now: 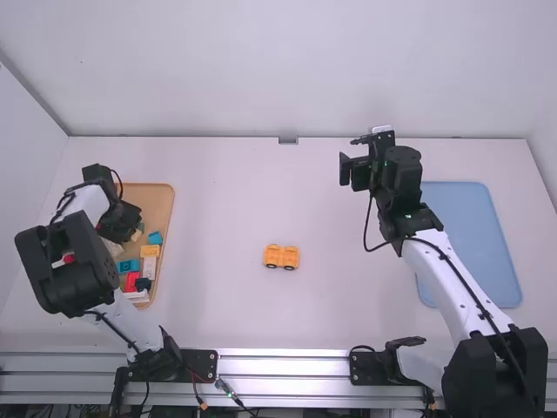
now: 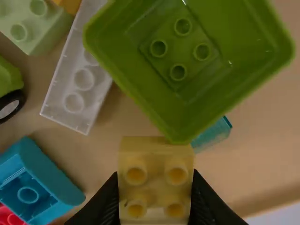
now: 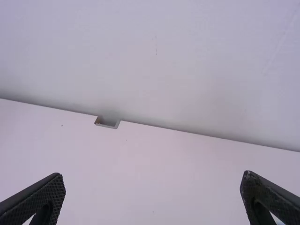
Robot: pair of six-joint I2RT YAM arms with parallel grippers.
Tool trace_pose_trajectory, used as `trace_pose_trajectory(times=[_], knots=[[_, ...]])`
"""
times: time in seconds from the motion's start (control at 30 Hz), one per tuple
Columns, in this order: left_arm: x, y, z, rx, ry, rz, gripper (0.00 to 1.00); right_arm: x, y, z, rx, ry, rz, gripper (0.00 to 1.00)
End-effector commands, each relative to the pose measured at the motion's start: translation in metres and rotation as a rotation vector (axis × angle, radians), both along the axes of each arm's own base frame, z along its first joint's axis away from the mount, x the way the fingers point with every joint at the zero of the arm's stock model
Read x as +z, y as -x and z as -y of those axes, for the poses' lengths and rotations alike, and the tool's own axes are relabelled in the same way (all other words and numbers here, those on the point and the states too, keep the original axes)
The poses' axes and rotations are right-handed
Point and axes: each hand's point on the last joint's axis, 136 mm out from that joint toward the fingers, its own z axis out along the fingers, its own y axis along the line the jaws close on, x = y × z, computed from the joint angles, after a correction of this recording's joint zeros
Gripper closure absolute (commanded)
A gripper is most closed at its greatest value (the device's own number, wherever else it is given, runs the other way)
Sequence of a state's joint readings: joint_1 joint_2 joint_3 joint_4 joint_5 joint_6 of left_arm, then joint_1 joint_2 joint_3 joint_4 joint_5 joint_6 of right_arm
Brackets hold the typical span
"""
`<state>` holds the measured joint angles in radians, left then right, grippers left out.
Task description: Assemble lego blocks to make yellow taxi
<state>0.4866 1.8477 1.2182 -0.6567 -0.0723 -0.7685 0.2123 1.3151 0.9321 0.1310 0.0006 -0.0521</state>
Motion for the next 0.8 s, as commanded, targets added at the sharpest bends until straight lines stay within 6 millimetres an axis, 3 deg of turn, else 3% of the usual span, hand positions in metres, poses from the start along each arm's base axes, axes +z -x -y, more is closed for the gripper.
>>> trace_pose_trajectory(times=[0.0,0.23,0.37,0.4,0.43,0.5,0.53,0.57,0.67,0.77], knots=[[0.007,-0.008,0.005,-0.021,0.003,0.002,0.98,0.011,-0.004,-0.003,0.003,-0.008,0.021,0.01],[0.031,-0.029,0.038,-0.245,-0.05,0.055,0.98,0.011,-0.004,-0.003,0.003,-0.008,0.02,0.01],[0.048,-0.038,0.073,-0.528,-0.097,0.081,0.98,0.01,-0.003,-0.003,0.003,-0.007,0.016,0.01],[0.051,-0.043,0.095,-0.71,-0.106,0.099,0.98,0.009,-0.003,-0.003,0.003,-0.006,0.013,0.01],[0.052,-0.045,0.103,-0.775,-0.109,0.108,0.98,0.009,-0.003,-0.003,0.004,-0.006,0.013,0.01],[0.054,-0.051,0.138,-1.045,-0.105,0.148,0.98,0.009,-0.003,-0.003,0.006,-0.007,0.013,0.01],[0.053,-0.051,0.164,-1.232,-0.093,0.171,0.98,0.009,-0.003,-0.003,0.006,-0.008,0.012,0.01],[0.053,-0.049,0.19,-1.416,-0.082,0.192,0.98,0.009,-0.003,-0.003,0.007,-0.007,0.012,0.01],[0.049,-0.032,0.239,-1.8,-0.057,0.21,0.94,0.009,-0.003,-0.004,0.007,-0.007,0.011,0.01],[0.045,-0.016,0.27,-2.083,-0.066,0.198,0.92,0.007,-0.002,-0.004,0.007,-0.005,0.003,0.01]])
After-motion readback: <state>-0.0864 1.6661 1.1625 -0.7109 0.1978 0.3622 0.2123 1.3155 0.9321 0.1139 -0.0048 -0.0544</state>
